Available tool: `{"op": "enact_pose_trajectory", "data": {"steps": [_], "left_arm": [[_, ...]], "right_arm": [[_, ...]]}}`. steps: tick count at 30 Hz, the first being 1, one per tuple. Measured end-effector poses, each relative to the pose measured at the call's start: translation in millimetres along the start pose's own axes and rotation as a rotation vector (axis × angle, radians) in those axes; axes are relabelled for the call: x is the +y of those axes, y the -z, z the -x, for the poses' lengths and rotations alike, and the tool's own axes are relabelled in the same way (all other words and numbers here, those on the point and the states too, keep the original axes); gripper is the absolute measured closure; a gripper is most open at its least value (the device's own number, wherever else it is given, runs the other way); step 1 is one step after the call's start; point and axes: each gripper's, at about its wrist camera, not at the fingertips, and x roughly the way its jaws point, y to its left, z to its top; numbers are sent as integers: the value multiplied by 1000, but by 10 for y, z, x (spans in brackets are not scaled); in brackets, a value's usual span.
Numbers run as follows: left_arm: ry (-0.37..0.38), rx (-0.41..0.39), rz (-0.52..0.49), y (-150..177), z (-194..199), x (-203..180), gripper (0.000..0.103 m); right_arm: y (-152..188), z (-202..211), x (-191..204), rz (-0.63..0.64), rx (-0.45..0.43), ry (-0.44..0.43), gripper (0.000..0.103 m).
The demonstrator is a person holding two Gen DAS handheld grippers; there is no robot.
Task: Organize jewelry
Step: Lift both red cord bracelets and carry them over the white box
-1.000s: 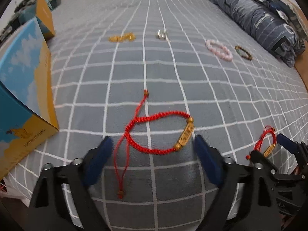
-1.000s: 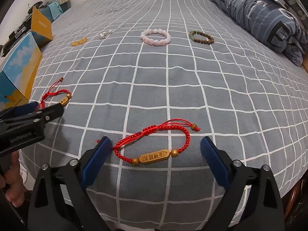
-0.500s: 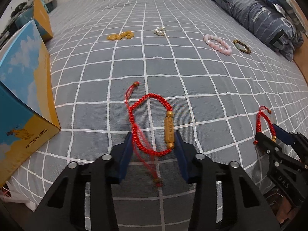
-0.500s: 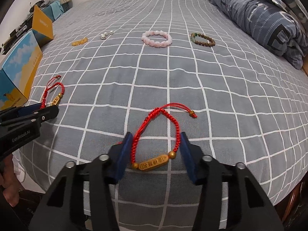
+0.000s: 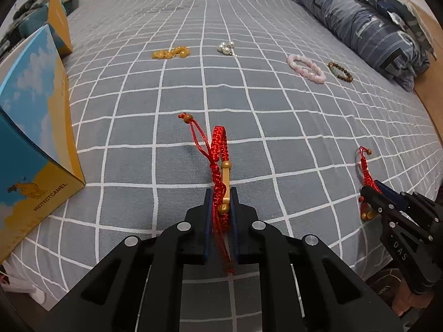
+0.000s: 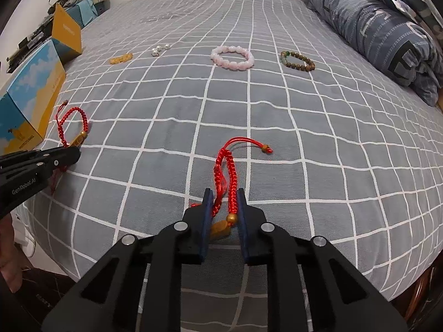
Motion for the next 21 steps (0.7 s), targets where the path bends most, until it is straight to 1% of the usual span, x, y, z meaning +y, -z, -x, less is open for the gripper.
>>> {"op": "enact_pose_trajectory", "data": {"steps": [6,8,15,18,21], "left_arm": [[9,-35,15,-12,83,12,93],[23,-51,8,-17,116,-2,93],[27,-81,13,-27,172,2,93],[42,-94,7,-23,199,-8,93],[35,-115,1,-19,230,-13,93]], "right_arm": [[-23,73,-18,-16,-32,-8,92],[-31,95,-24,-21,-46,-4,92],[-53,170,-55,-37,-98,-4,94],[-62,211,-58,-40,-121,-2,94],[-68,242,-59,-44,-145,-2,94]]}}
